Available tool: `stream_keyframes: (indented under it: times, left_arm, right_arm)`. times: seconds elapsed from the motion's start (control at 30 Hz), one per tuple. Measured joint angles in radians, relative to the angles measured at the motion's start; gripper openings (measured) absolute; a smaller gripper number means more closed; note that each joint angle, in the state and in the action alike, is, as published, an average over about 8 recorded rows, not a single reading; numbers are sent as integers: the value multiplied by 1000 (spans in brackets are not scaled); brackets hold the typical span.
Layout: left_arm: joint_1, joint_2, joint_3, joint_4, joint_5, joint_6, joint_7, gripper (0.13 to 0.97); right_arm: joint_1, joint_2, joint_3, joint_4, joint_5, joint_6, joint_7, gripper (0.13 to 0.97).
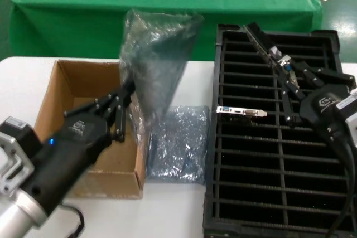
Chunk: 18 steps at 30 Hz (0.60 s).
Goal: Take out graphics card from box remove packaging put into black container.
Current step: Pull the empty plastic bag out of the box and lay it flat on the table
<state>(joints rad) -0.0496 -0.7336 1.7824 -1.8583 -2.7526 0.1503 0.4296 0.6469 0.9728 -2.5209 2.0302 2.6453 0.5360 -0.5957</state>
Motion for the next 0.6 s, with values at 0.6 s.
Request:
stream_keyframes:
  times: [0.6]
  left_arm:
    - [-274, -335, 517, -114, 0, -285, -788, 139]
  right_arm:
    - [-139, -23, 131, 27, -45, 2, -9, 195]
